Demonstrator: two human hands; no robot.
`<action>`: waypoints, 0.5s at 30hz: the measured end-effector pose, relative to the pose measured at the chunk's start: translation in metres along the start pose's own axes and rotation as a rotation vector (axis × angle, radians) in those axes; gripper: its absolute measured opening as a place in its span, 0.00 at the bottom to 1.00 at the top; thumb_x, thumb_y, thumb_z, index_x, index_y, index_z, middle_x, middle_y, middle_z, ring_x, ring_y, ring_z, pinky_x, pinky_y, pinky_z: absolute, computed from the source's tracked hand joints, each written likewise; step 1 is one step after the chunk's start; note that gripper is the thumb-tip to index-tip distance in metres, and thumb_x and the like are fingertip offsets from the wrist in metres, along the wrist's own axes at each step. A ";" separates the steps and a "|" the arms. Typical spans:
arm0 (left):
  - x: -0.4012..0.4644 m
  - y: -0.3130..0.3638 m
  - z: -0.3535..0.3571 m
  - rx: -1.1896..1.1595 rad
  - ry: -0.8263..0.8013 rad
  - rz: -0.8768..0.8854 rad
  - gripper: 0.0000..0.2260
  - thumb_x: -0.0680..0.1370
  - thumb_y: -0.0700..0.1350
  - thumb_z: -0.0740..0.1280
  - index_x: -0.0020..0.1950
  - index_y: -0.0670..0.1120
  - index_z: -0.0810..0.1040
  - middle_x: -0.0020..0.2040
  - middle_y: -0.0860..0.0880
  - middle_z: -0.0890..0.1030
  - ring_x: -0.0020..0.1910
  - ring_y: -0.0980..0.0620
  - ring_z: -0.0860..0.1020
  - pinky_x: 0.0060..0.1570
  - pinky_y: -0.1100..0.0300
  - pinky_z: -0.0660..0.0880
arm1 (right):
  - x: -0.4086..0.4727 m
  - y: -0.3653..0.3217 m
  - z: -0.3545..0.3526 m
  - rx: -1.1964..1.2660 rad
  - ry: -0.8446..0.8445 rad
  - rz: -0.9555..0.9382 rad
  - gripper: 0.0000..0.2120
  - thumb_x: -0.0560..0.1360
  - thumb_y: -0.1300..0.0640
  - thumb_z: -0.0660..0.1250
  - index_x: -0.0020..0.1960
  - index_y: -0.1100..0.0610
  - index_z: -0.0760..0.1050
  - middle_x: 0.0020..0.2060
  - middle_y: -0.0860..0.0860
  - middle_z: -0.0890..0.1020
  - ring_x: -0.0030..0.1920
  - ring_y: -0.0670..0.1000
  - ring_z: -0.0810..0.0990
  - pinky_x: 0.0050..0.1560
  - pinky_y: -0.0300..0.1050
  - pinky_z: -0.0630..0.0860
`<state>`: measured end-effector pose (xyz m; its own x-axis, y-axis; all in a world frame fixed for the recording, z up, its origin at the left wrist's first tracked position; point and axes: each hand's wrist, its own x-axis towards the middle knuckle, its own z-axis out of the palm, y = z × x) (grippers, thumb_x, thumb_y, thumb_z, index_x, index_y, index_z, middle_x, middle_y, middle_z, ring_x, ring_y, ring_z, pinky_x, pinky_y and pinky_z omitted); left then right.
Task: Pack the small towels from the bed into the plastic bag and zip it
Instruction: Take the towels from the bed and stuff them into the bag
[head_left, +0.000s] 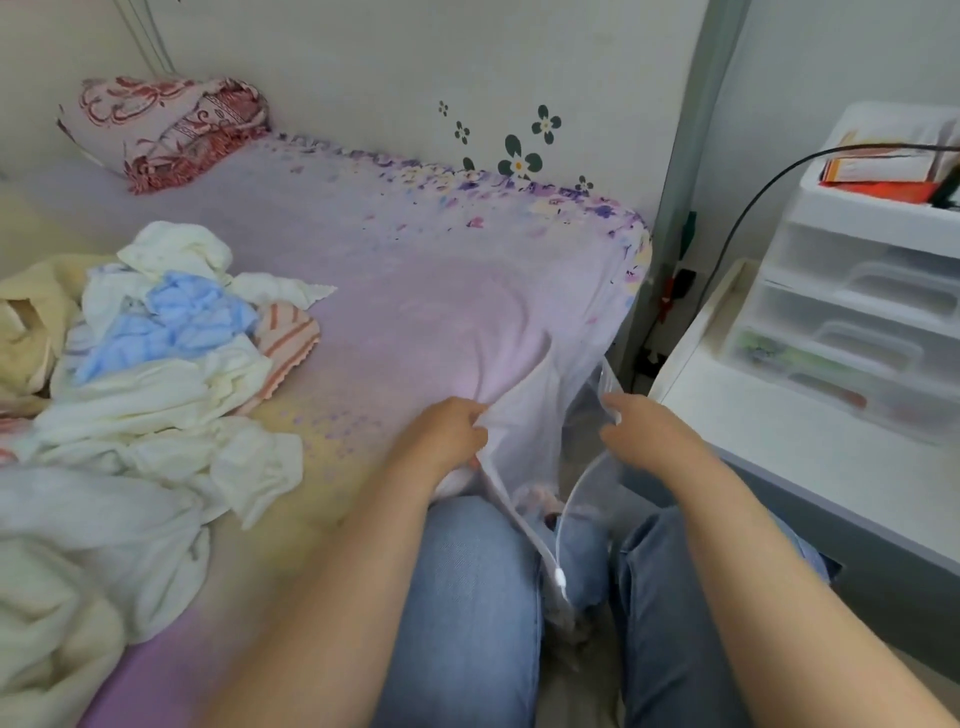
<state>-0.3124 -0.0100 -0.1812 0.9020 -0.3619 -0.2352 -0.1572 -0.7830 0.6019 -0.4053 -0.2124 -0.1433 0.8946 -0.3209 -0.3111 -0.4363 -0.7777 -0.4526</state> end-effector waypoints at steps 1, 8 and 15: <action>-0.003 -0.005 0.003 0.008 0.021 -0.010 0.14 0.71 0.43 0.61 0.51 0.51 0.82 0.41 0.48 0.85 0.37 0.48 0.83 0.48 0.51 0.80 | 0.002 0.000 0.005 0.020 0.005 0.007 0.24 0.79 0.59 0.55 0.74 0.51 0.62 0.69 0.54 0.73 0.65 0.57 0.73 0.58 0.50 0.71; -0.031 -0.023 -0.013 0.002 0.297 -0.005 0.16 0.78 0.50 0.61 0.65 0.54 0.76 0.58 0.49 0.82 0.57 0.47 0.79 0.58 0.53 0.74 | 0.008 -0.015 0.036 0.348 0.207 -0.022 0.16 0.77 0.57 0.56 0.59 0.50 0.78 0.32 0.50 0.82 0.38 0.53 0.79 0.43 0.50 0.78; -0.095 -0.071 -0.070 0.521 0.712 -0.134 0.21 0.75 0.51 0.67 0.68 0.51 0.72 0.69 0.46 0.69 0.68 0.42 0.65 0.62 0.49 0.64 | 0.010 -0.063 0.061 0.170 0.011 -0.135 0.16 0.77 0.58 0.56 0.64 0.48 0.68 0.37 0.52 0.82 0.39 0.54 0.79 0.45 0.52 0.78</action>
<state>-0.3586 0.1159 -0.1480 0.9345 0.0137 0.3556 -0.0383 -0.9896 0.1389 -0.3746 -0.1338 -0.1687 0.9465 -0.2267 -0.2295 -0.3219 -0.7116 -0.6246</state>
